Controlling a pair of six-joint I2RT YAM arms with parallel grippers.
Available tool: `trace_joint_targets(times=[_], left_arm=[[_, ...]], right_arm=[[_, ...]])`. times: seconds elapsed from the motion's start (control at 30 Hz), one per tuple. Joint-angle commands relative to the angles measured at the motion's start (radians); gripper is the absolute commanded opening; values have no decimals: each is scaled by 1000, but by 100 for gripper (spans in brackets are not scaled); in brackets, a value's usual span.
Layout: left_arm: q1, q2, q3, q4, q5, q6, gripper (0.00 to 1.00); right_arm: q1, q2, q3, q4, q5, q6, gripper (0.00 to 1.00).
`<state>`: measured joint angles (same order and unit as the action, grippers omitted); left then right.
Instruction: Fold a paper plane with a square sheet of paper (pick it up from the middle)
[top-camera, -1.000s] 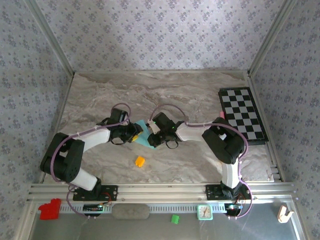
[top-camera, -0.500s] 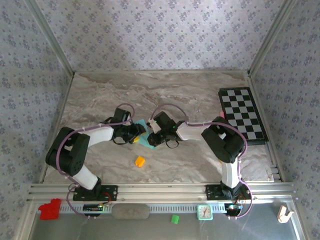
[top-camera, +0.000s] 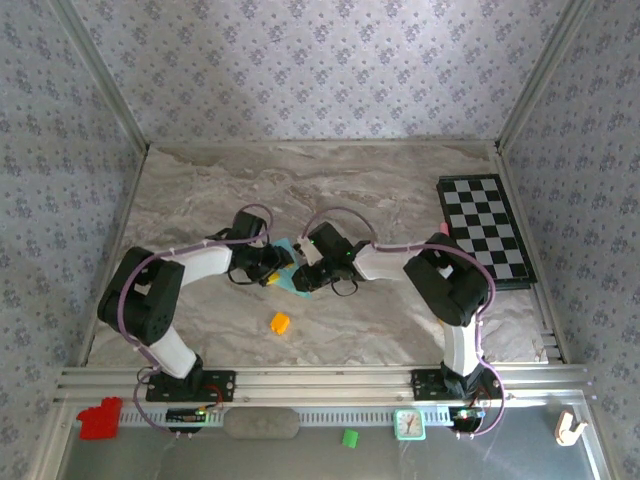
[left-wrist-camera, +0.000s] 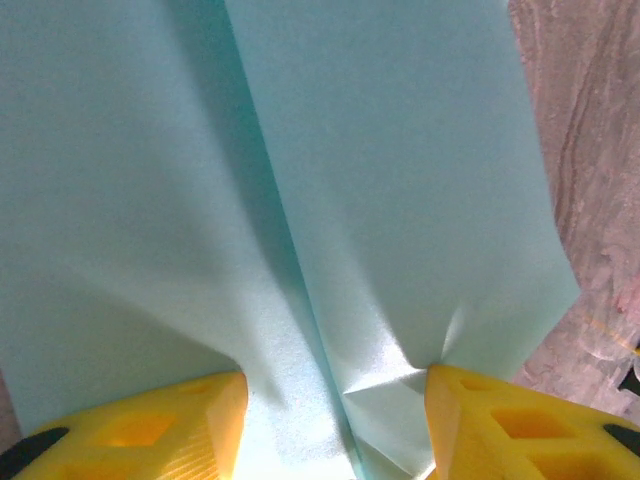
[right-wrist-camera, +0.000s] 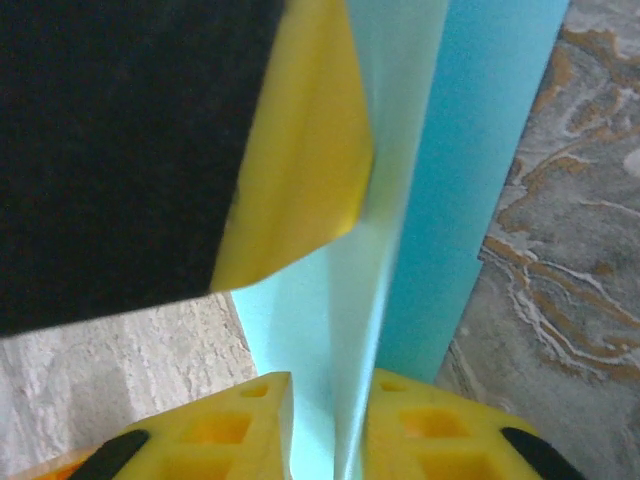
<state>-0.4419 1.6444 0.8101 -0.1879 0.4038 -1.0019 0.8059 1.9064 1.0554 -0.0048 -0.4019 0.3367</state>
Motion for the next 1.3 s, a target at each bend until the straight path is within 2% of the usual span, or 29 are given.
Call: trace_joint_targets(times=[0.0,0.23,0.53,1.27], left_arm=[[-9,53,3,-132,-72,25,52],[-12,67,10,-147,-79,22,52],[-14,69,13,-147,-72,25,52],[-14,71,11,-153,-69,29,52]], right_arm=[[-24,-50,-9,-34,-31,49,30],[-23,-111,-31,-35,-33,98,34],[-23,-98,-43,-64,-1,134,31],[-21,-13,-11,-67,-75,139,14]])
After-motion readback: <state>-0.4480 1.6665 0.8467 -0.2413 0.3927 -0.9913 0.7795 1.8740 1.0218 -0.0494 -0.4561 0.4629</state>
